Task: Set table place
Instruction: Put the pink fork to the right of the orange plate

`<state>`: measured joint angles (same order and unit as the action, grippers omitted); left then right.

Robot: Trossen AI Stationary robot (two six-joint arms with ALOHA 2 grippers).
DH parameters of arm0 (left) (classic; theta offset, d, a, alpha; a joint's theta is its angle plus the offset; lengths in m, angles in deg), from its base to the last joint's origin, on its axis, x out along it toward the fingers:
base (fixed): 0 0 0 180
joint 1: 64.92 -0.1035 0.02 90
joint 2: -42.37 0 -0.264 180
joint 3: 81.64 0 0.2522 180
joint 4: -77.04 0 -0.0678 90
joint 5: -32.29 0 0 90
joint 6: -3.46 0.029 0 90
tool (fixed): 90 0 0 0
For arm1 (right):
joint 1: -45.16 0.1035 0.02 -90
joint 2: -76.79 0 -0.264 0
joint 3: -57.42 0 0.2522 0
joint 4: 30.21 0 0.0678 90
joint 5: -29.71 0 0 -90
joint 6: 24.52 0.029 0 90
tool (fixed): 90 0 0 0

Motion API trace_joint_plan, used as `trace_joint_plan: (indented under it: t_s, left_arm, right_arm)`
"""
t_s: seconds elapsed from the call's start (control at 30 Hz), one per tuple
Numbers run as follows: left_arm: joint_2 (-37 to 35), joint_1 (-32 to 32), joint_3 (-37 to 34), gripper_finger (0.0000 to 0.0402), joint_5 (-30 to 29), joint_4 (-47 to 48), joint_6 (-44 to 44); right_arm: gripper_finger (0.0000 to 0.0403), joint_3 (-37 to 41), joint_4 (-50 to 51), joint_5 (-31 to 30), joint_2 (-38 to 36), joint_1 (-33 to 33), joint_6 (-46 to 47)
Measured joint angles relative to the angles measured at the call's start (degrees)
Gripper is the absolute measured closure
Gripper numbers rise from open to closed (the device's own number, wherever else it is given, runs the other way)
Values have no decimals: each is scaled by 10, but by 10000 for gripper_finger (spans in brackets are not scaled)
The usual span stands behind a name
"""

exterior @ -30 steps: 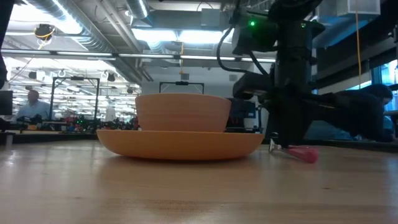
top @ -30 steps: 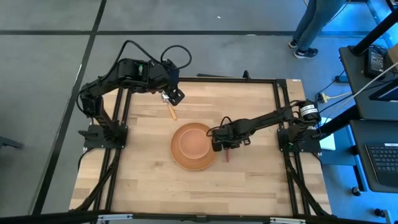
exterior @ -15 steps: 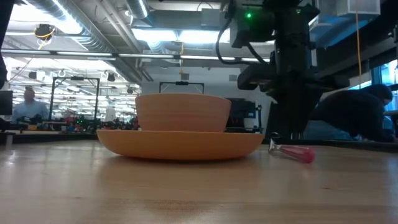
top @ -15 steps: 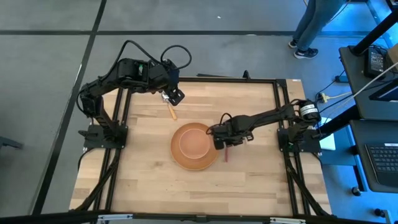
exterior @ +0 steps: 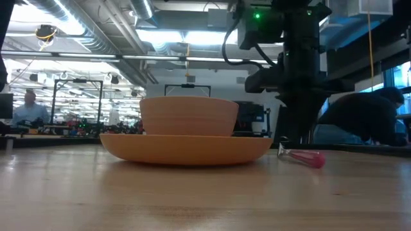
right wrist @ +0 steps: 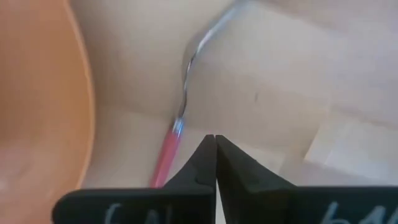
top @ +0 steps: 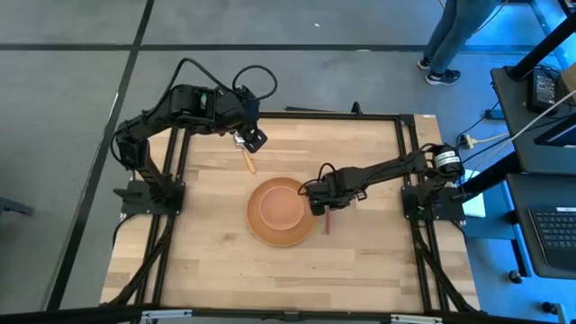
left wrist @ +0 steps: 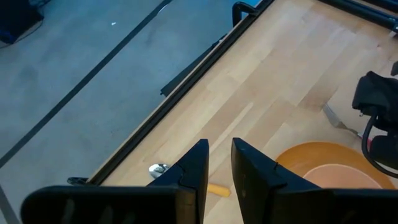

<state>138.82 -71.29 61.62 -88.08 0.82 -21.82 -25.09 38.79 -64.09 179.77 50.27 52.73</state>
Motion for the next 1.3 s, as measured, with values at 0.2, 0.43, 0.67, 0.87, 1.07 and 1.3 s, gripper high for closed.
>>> trace_joint_plan:
  t_s: [0.2, 0.43, 0.67, 0.87, 1.07, 1.3]
  left_arm:
    - [0, 0, 0, 339, 0, 0, -1]
    - [0, 0, 0, 339, 0, 0, -1]
    - [0, 0, 0, 339, 0, 0, -1]
    - [0, 0, 0, 339, 0, 0, -2]
    - [0, 0, 0, 339, 0, 0, -2]
    - [0, 0, 0, 339, 0, 0, -2]
  right_arm:
    - [400, 0, -4, -37, 0, -16, -35]
    - [401, 41, -64, -40, 0, -47, -53]
    - [402, 58, -93, -38, 0, -62, -70]
    - [402, 58, -121, -37, 0, -69, -75]
    - [403, 57, -159, -38, 0, -79, -100]
    - [403, 26, -165, -54, 0, -83, -122]
